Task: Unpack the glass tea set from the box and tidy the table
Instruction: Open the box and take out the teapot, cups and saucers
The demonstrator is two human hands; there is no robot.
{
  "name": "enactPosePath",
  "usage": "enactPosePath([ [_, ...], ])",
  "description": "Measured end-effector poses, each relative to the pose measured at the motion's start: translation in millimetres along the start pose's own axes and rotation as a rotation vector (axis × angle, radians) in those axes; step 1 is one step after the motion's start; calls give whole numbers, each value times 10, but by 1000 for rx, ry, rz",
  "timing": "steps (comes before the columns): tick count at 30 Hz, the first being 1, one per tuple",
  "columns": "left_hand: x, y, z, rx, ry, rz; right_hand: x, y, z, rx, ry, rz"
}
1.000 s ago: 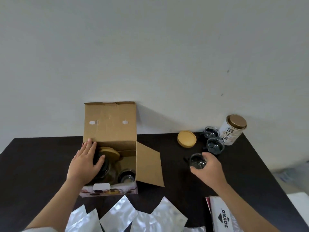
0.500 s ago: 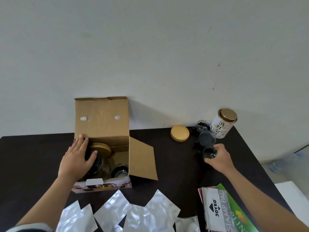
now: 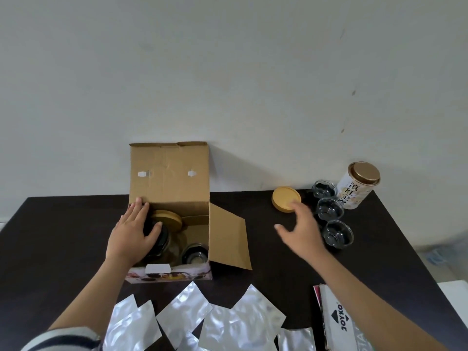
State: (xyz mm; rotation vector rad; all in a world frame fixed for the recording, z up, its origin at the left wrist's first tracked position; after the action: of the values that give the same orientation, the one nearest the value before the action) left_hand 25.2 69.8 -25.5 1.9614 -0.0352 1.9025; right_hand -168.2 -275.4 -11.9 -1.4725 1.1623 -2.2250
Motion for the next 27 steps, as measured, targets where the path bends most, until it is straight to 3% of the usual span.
enactPosePath([
  [4,-3,-4,1,1,0,-4,-545,-927,13,256,-157,132],
  [8,4,2,3,7,6,-2,-1153,-1516,76,374,-422,113],
  [10,19,19,-10,5,16,-4,-1453,-1600,90,430,-597,-59],
  [14,31,9,-23,0,15,-19,-1860,-1509,27,525,-855,-684],
  [19,11,-11,-5,-2,18,-36,-1973,-1430,8,547,-927,-908],
  [23,2,-27,-5,1,16,-39,-1934,-1455,12,578,-881,-806],
  [27,1,-28,2,-2,20,-35,-1889,-1468,13,561,-687,-640],
])
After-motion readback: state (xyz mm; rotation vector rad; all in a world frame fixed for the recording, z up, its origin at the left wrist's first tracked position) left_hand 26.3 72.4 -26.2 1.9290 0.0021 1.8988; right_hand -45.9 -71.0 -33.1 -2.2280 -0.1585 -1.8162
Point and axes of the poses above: each hand's wrist, its own z-axis towards the middle knuckle, its own x-axis out of the back of the hand, y = z × x, the point moved 4 cm from there along z, towards the middle knuckle, and after that the axes turned 7 degrees about x, right-handed, at the moved point
